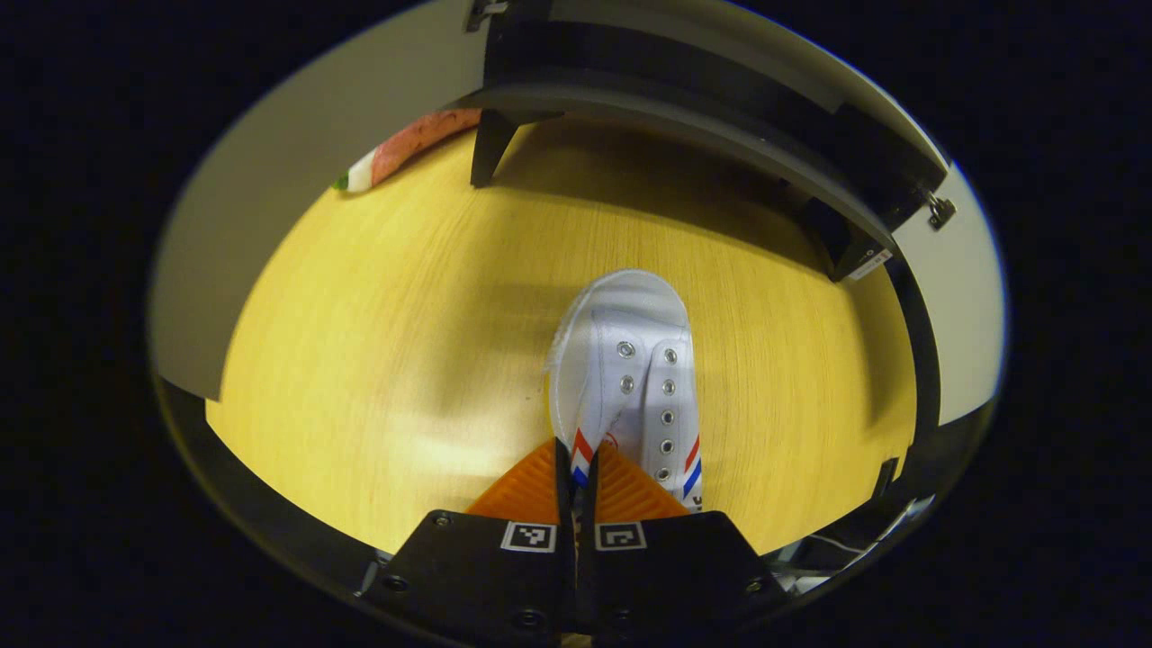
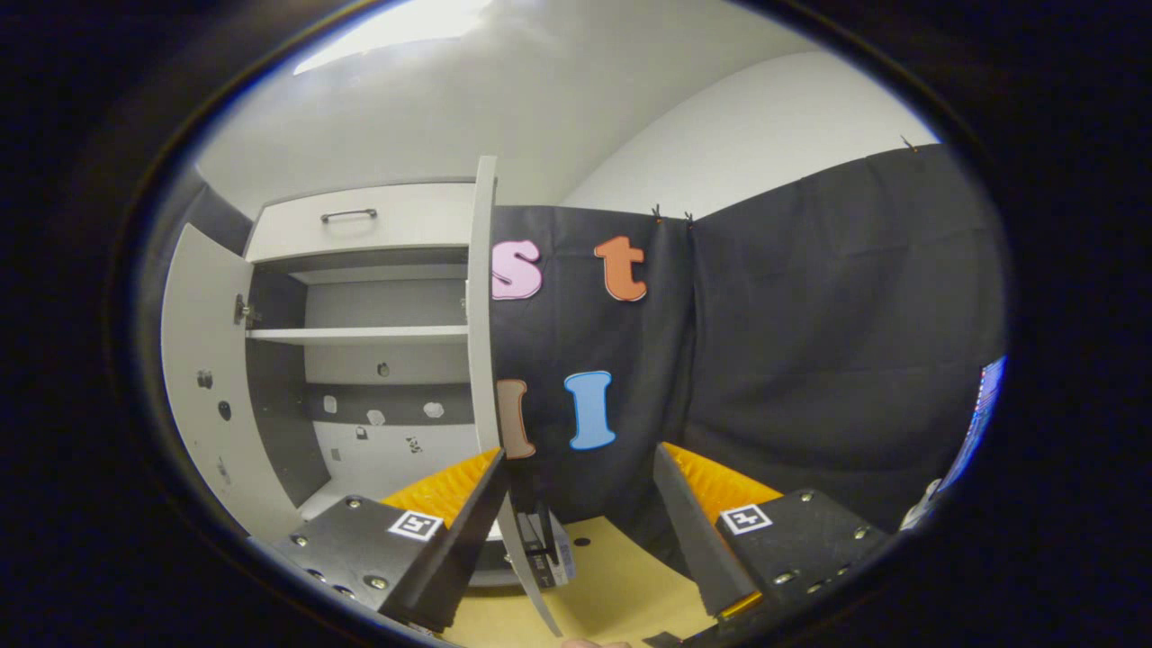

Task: Grab one shoe with the right hand and put it into the shoe cabinet, grab the other shoe with the left hand and put it into the shoe cabinet; then close the right door with the right hand and the left door with the left hand.

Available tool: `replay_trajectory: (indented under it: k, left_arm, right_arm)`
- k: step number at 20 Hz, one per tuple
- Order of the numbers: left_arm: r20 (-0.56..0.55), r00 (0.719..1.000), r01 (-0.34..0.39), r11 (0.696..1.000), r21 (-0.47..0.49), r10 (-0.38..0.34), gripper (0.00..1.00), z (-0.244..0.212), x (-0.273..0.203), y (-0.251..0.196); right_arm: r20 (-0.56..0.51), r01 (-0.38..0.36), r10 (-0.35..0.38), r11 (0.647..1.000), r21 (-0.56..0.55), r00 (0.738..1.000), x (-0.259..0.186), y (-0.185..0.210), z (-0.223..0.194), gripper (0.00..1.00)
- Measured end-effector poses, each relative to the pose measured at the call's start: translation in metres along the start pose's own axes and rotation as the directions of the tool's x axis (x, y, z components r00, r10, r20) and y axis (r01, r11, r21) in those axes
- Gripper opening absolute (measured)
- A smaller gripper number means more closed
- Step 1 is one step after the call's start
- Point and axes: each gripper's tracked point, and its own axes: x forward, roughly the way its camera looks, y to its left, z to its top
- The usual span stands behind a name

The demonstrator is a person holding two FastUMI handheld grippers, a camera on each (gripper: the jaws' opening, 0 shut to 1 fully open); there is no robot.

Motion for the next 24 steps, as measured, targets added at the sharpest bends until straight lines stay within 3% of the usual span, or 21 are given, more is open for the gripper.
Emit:
replay_trajectory:
  k: [3,6,9,14,18,19,20,22,23,24]
  left_arm:
    - [0.099,0.993,0.055,0.998,0.036,-0.059,0.02,0.038,-0.028,-0.007]
    - [0.235,0.966,0.098,0.993,0.071,-0.112,0.02,0.088,-0.069,-0.007]
    - [0.369,0.915,0.132,0.986,0.107,-0.162,0.01,0.127,-0.106,-0.005]
    - [0.531,0.813,0.172,0.970,0.173,-0.239,0.01,0.155,-0.124,-0.002]
    - [0.599,0.764,0.153,0.970,0.189,-0.238,0.01,0.163,-0.124,-0.002]
    - [0.606,0.759,0.150,0.970,0.190,-0.236,0.01,0.164,-0.123,-0.002]
    - [0.609,0.758,0.146,0.971,0.189,-0.233,0.01,0.164,-0.124,-0.001]
    - [0.594,0.775,0.133,0.974,0.182,-0.217,0.01,0.161,-0.125,0.001]
    - [0.586,0.784,0.124,0.977,0.175,-0.205,0.01,0.159,-0.125,0.003]
    - [0.576,0.794,0.119,0.979,0.167,-0.195,0.01,0.157,-0.128,0.004]
  right_arm:
    - [-0.006,0.010,-0.010,1.000,-0.003,1.000,0.003,-0.005,-0.004,0.93]
    - [-0.011,0.011,-0.011,1.000,0.009,1.000,0.008,-0.004,-0.008,0.96]
    - [0.007,0.021,-0.021,1.000,0.015,1.000,0.010,-0.012,-0.006,0.96]
    - [0.036,0.042,-0.042,0.999,0.016,0.998,0.010,-0.015,-0.004,0.93]
    - [0.053,0.076,-0.076,0.997,0.013,0.996,0.006,-0.026,-0.005,0.92]
    - [0.050,0.083,-0.084,0.996,0.014,0.995,0.006,-0.029,-0.006,0.92]
    - [0.046,0.092,-0.093,0.996,0.012,0.995,0.006,-0.033,-0.007,1.00]
    - [0.039,0.106,-0.106,0.994,0.010,0.994,0.007,-0.038,-0.010,1.00]
    - [0.035,0.109,-0.110,0.994,0.011,0.993,0.007,-0.039,-0.011,0.93]
    - [0.028,0.112,-0.112,0.994,0.011,0.993,0.008,-0.041,-0.014,0.96]
